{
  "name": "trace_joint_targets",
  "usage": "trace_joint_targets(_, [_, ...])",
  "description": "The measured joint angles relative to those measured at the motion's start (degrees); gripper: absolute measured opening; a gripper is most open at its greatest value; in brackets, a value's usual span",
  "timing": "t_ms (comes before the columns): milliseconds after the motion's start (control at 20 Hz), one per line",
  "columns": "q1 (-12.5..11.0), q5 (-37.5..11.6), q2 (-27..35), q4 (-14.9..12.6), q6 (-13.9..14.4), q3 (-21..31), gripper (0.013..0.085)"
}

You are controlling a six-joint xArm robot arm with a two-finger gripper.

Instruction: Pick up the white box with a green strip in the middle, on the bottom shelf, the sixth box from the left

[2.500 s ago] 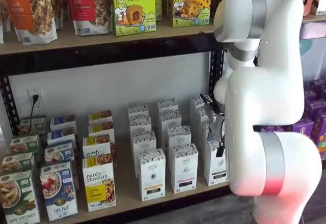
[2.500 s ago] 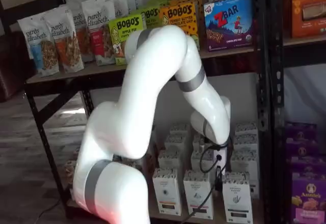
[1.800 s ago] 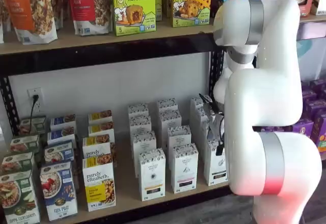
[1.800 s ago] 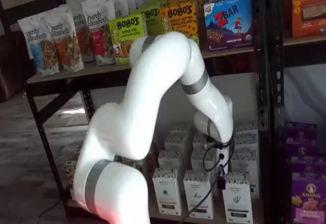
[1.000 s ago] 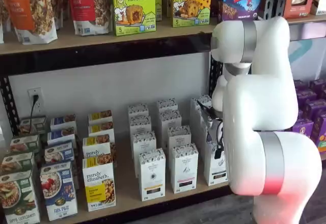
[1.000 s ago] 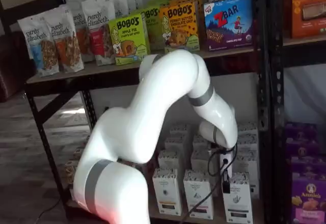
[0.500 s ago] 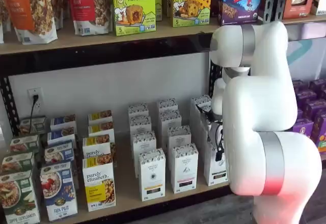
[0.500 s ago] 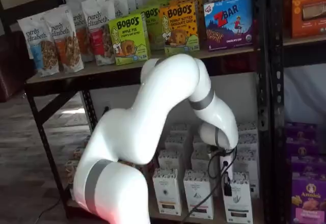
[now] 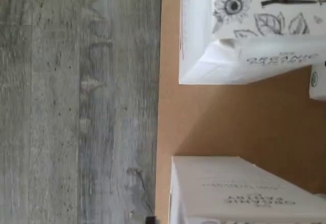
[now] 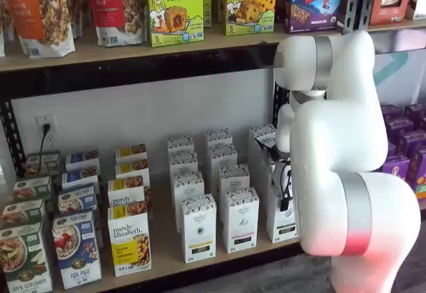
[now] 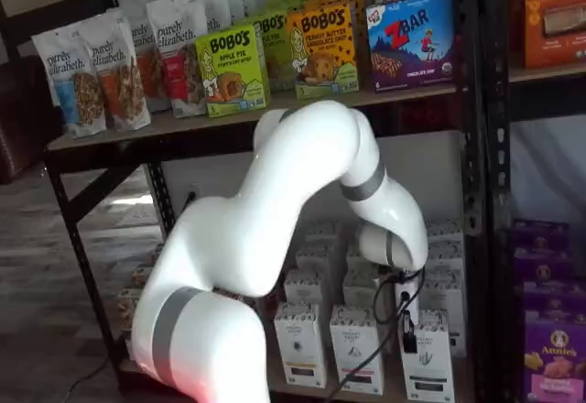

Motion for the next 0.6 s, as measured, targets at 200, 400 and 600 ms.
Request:
trace_joint_targets(200, [0.1,-0.1,-0.2,0.5,-0.4,0.1,0.069])
trace_joint_targets(400, [0.1,-0.6,-0.5,1.4,-1.2,0.6,0.061])
trace_joint_targets(600, [0.2,-1.0,-1.1,1.5,-1.2,1.3,0.053])
